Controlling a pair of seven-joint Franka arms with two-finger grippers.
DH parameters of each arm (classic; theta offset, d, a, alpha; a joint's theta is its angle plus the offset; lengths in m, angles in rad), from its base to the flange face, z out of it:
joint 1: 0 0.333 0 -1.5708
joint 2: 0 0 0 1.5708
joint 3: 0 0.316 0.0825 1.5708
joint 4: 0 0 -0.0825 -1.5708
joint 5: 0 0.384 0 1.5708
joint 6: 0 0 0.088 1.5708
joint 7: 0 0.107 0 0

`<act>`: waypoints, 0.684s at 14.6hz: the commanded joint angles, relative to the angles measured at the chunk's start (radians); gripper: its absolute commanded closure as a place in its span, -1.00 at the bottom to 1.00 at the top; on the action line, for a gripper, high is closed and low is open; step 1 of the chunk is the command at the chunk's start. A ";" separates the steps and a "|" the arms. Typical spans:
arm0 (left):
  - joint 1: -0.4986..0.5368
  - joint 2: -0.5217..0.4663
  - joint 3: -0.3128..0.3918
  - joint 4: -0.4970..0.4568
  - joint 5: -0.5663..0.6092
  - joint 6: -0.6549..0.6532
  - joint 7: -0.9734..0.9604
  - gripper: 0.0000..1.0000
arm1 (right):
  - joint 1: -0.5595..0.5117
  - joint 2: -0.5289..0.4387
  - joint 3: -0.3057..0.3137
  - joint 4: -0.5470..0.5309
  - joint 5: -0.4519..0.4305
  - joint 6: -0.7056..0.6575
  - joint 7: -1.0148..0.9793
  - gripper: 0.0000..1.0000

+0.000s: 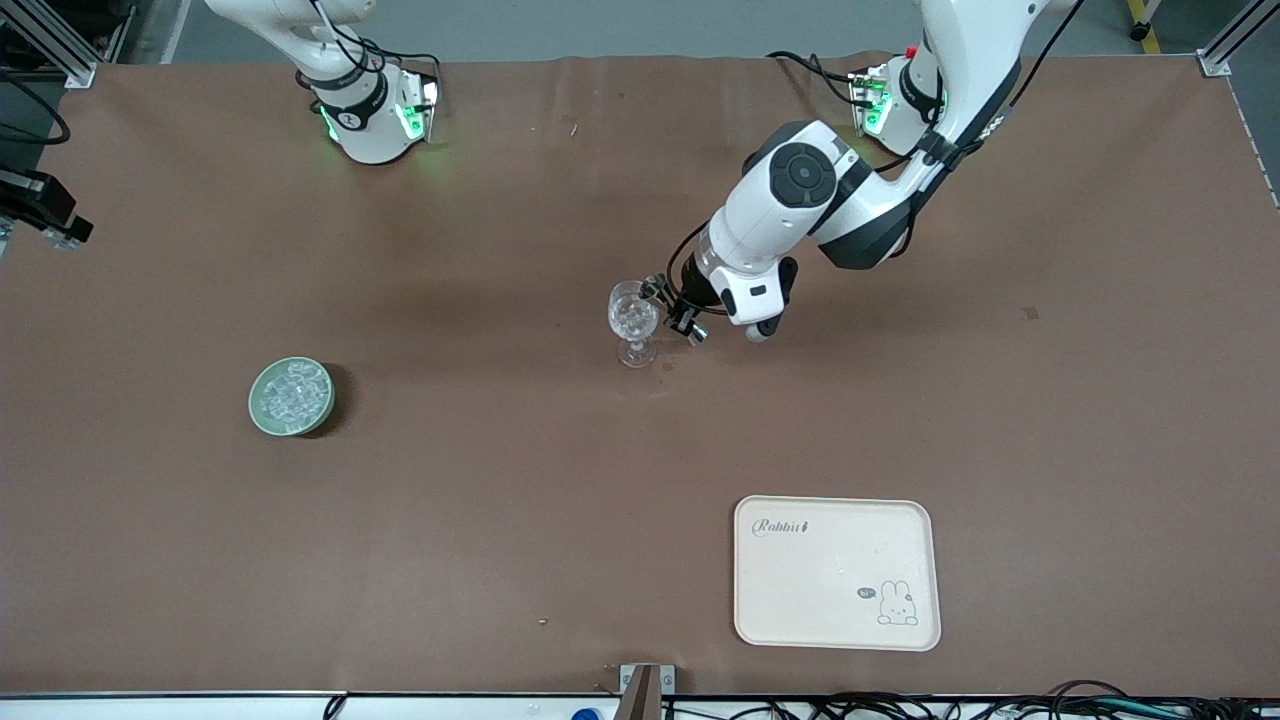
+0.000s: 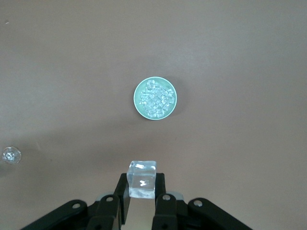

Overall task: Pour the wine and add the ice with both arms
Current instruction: 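Carry the metal jigger over the wine glass with the left gripper, then tilt the jigger to pour into the glass with the left gripper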

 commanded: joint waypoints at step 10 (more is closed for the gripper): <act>-0.002 -0.006 -0.047 0.027 0.326 -0.036 -0.267 0.99 | -0.012 0.007 0.004 0.015 0.023 -0.010 -0.002 0.98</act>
